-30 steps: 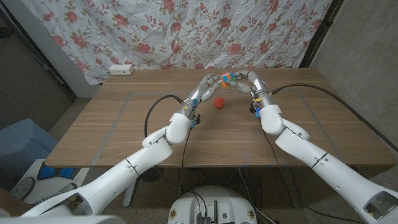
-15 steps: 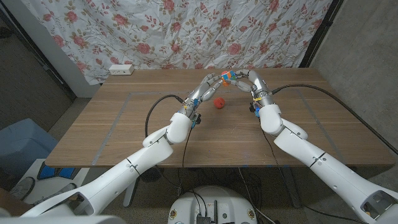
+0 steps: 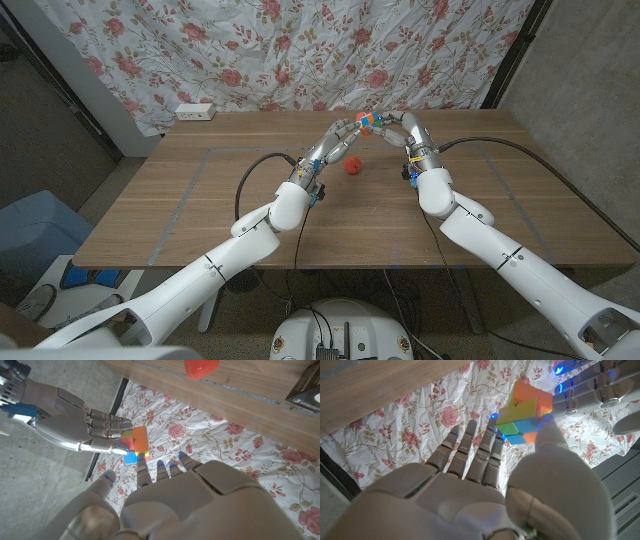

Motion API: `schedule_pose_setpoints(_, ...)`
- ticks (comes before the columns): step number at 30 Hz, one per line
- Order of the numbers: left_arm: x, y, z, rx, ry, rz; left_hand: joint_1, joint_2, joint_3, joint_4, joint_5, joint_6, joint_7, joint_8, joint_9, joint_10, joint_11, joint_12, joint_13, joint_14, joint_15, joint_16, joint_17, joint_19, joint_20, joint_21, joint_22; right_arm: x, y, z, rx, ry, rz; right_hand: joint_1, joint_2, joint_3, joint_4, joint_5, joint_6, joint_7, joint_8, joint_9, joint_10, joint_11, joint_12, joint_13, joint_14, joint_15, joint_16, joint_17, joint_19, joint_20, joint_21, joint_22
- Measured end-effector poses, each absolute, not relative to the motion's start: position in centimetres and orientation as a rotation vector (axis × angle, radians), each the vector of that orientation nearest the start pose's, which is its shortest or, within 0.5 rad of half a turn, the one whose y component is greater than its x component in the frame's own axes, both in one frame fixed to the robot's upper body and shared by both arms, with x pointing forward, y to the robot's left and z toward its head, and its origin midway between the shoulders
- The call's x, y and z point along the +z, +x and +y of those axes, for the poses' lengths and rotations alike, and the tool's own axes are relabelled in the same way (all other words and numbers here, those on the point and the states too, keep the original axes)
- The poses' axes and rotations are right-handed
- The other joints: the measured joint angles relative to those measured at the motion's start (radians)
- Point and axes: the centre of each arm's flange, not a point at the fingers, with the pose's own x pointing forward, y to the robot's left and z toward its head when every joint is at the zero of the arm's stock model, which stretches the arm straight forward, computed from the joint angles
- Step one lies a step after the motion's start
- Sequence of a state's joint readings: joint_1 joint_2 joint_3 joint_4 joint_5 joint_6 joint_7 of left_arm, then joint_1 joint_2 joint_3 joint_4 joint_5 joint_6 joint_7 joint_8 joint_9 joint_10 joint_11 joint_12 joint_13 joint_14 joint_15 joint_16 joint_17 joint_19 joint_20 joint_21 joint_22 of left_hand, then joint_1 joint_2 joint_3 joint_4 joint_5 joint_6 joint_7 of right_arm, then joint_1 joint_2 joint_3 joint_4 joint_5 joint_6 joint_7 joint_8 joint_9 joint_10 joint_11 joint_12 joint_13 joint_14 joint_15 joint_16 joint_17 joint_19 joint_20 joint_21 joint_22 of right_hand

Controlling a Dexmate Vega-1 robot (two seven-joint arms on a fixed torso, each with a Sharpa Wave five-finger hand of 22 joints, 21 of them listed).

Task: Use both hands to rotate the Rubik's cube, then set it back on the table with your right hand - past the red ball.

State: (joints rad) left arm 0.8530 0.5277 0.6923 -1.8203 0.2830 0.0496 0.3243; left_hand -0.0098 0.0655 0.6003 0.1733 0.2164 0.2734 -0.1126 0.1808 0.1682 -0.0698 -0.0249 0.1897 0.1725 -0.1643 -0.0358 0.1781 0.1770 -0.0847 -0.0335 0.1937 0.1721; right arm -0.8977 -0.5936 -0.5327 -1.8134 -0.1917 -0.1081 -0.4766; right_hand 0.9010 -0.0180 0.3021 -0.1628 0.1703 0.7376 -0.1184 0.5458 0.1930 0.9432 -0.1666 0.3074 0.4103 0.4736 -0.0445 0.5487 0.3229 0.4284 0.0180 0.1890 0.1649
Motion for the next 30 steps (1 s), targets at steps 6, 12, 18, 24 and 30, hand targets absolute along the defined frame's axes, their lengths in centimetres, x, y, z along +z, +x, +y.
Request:
schedule_pose_setpoints(6,-0.25,54.84,8.14,-0.143,0.792,-0.903,0.002,-0.002,0.000,0.000,0.000,0.000,0.000,0.000,-0.003,0.000,0.000,0.000,0.000,0.000,0.000,0.000,0.000,0.003,0.003,0.000,0.000,2.26,56.65,-18.23,-0.157,-0.688,-0.842,0.000,0.000,0.000,0.000,0.000,0.000,0.000,0.000,0.000,0.000,0.000,0.000,0.000,0.000,0.000,0.000,0.000,0.000,0.000,0.000,0.000)
schedule_pose_setpoints(12,-0.41,54.80,8.13,-0.143,0.792,-0.903,0.002,-0.002,0.000,0.000,0.000,0.000,0.000,0.000,-0.003,0.000,0.000,0.000,0.000,0.000,0.000,0.000,0.000,0.003,0.003,0.000,0.000,2.14,56.64,-18.18,-0.158,-0.674,-0.839,0.000,0.000,0.000,0.000,0.000,0.000,0.000,0.000,0.000,0.000,0.000,-0.003,0.000,0.000,0.000,0.000,0.000,0.000,0.000,0.000,0.000)
schedule_pose_setpoints(18,-0.65,54.70,7.96,-0.150,0.793,-0.902,0.002,-0.002,0.000,0.000,0.000,0.005,-0.004,0.001,0.002,0.000,0.000,0.000,0.000,0.000,0.000,0.000,0.000,0.003,0.003,0.000,0.000,2.23,56.46,-18.07,-0.160,-0.662,-0.843,0.000,0.000,-0.006,0.003,-0.001,0.000,0.000,-0.001,0.000,0.000,0.000,-0.008,0.003,0.000,0.000,0.000,0.000,0.000,0.000,0.000,0.000)
schedule_pose_setpoints(24,-0.73,54.64,7.95,-0.149,0.791,-0.904,0.002,-0.002,0.004,-0.004,0.000,0.002,-0.001,0.001,-0.001,0.000,0.000,0.000,0.000,0.000,0.000,0.000,0.000,0.009,-0.002,0.000,0.000,2.18,56.40,-18.03,-0.162,-0.648,-0.839,0.000,0.000,-0.006,0.003,-0.001,0.000,0.000,-0.001,0.001,0.000,0.000,-0.008,0.006,0.000,0.000,0.000,0.000,0.000,0.000,0.000,0.000)
schedule_pose_setpoints(30,-0.80,54.60,7.96,-0.146,0.789,-0.905,0.002,-0.002,0.004,-0.004,0.000,0.002,-0.001,0.001,-0.001,0.000,0.000,0.000,0.000,0.000,0.000,0.000,0.000,0.008,-0.002,0.000,0.000,2.18,56.40,-17.98,-0.162,-0.642,-0.837,0.000,0.000,-0.007,0.001,-0.001,0.000,0.000,-0.002,0.005,0.000,0.000,-0.008,0.006,0.000,0.000,0.000,0.000,0.000,0.000,0.000,0.000)
